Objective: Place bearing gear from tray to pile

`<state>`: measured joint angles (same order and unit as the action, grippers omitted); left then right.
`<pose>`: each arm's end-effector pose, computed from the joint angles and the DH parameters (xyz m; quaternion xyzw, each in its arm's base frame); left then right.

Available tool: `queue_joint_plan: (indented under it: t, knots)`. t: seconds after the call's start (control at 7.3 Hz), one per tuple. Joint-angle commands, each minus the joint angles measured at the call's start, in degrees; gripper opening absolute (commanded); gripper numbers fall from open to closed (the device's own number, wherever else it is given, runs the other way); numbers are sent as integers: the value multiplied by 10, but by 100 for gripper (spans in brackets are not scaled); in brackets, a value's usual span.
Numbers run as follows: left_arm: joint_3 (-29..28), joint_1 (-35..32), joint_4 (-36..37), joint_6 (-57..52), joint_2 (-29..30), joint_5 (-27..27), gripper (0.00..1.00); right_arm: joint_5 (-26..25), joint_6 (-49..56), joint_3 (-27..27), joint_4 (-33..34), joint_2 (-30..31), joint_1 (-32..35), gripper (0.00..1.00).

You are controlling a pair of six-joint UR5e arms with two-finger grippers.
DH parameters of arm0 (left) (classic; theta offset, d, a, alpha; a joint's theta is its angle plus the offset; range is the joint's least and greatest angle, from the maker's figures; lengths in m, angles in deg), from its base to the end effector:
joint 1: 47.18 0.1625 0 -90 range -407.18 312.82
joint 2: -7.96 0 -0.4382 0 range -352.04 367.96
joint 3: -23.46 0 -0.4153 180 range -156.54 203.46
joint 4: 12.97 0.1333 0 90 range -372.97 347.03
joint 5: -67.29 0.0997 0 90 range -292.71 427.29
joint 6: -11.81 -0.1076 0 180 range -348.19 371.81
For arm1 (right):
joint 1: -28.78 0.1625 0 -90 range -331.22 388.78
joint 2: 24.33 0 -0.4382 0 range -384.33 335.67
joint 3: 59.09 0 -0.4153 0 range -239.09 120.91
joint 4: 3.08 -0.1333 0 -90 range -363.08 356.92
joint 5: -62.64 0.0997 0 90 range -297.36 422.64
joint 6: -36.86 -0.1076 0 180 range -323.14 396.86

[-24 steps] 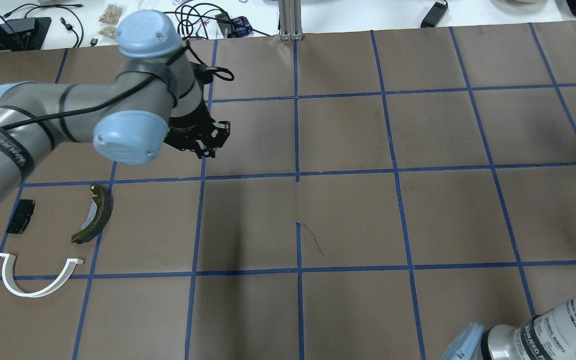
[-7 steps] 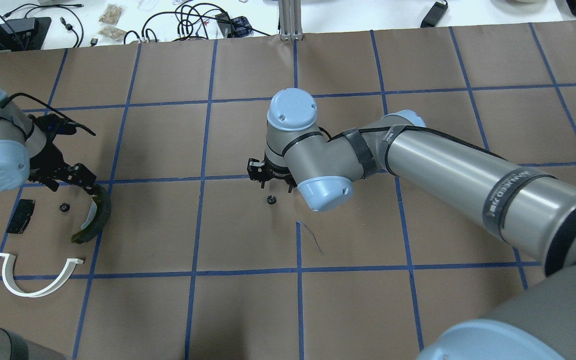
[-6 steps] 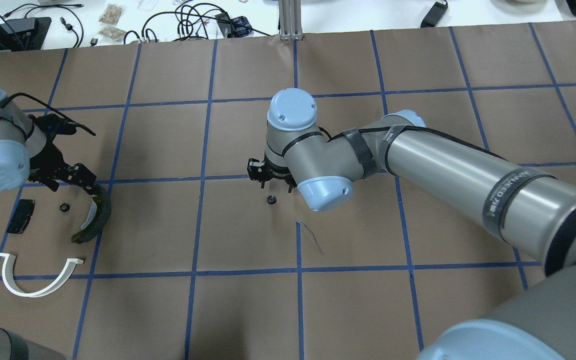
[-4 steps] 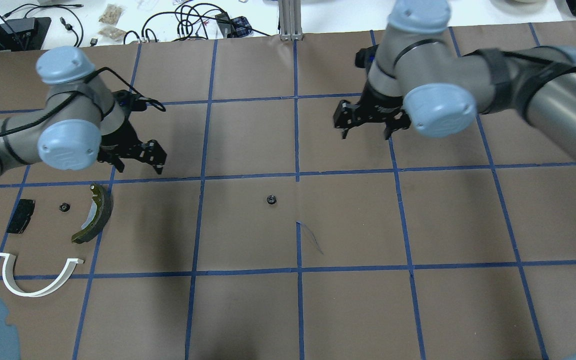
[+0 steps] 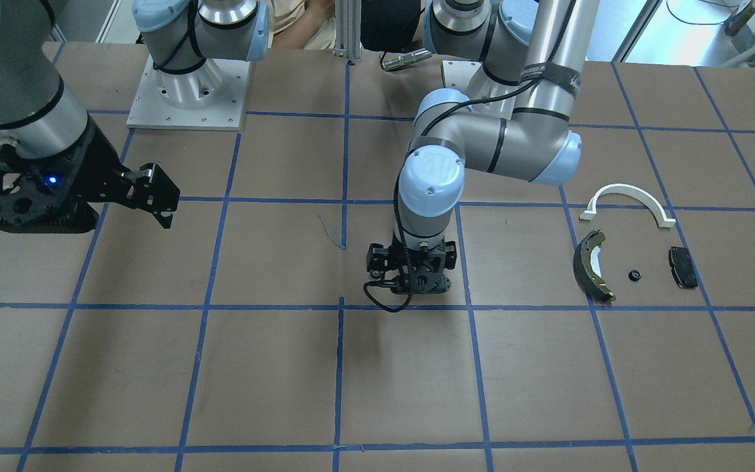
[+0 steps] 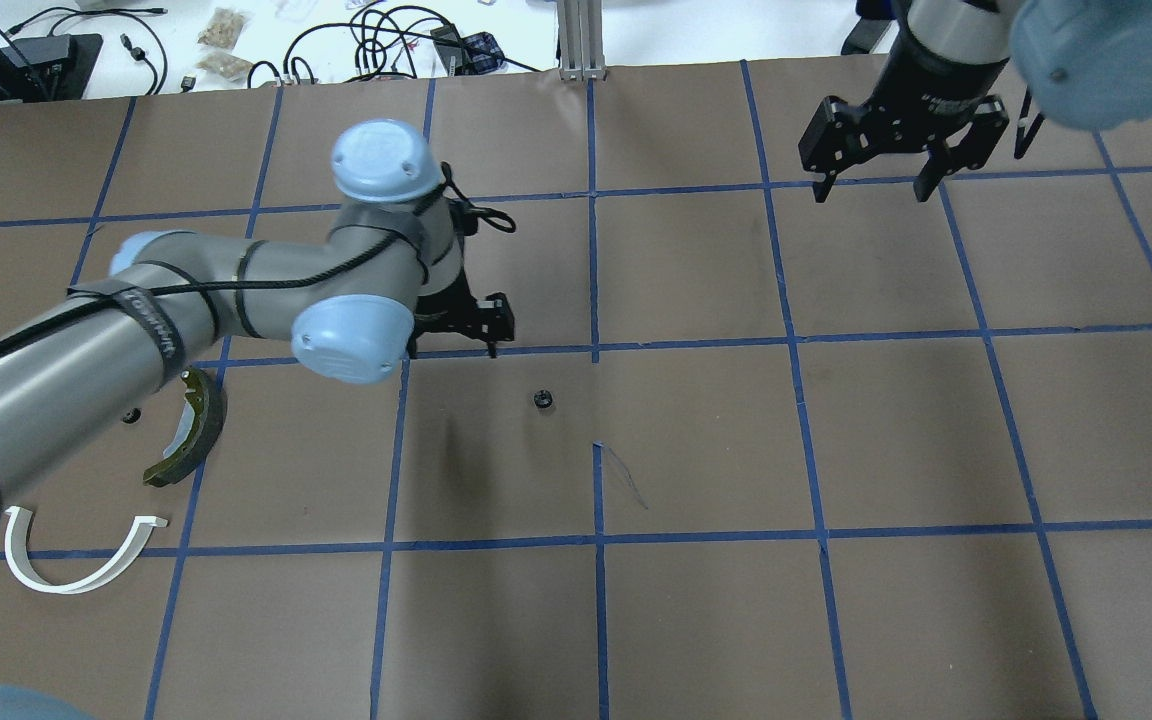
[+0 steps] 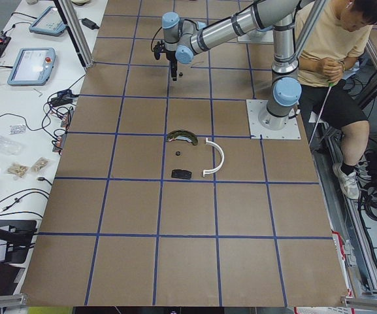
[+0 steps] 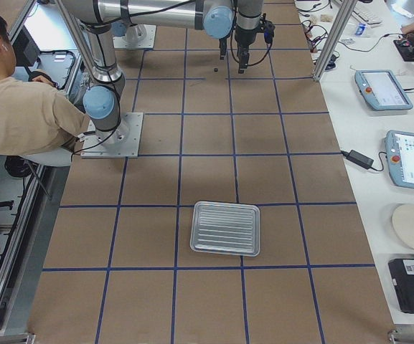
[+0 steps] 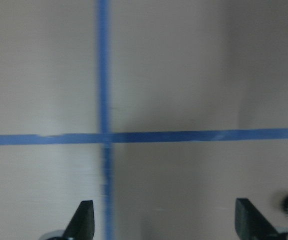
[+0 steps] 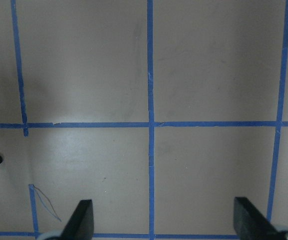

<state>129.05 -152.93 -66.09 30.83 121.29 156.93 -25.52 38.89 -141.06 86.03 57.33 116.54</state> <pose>-0.2898 -0.5338 0.1929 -0.0286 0.9994 0.0179 0.0023 0.1141 -0.5812 0.4842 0.0020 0.9998 0.0099 0.0164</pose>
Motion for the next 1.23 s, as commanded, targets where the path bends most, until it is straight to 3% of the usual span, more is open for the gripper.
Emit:
queue_joint_plan:
  t: [0.0, 0.27, 0.41, 0.55, 0.68, 0.82, 0.96, 1.1]
  knots:
    - [1, -42, 47, 67, 42, -18, 100, -10, -59, -2, -25, 18, 53, 100]
    - [8, -42, 46, 55, 37, -7, 98, -30, -48, -57, 40, 18, 53, 100]
    - [7, -41, 45, 37, 37, -5, 88, -49, 0, -60, 40, 20, 48, 100]
    - [7, -38, 45, 37, 37, -5, 70, -41, 16, -60, 42, 31, 48, 100]
    - [9, -38, 39, 37, 37, -5, 40, -41, 18, -61, 42, 32, 47, 100]
    - [11, -37, 39, 36, 35, -5, 17, -46, 24, -64, 39, 32, 45, 100]
    - [14, -33, 35, 36, 36, -6, 2, -43, 28, -64, 40, 37, 45, 100]
    - [15, -31, 35, 36, 31, -6, 0, -42, 37, -64, 42, 41, 44, 100]
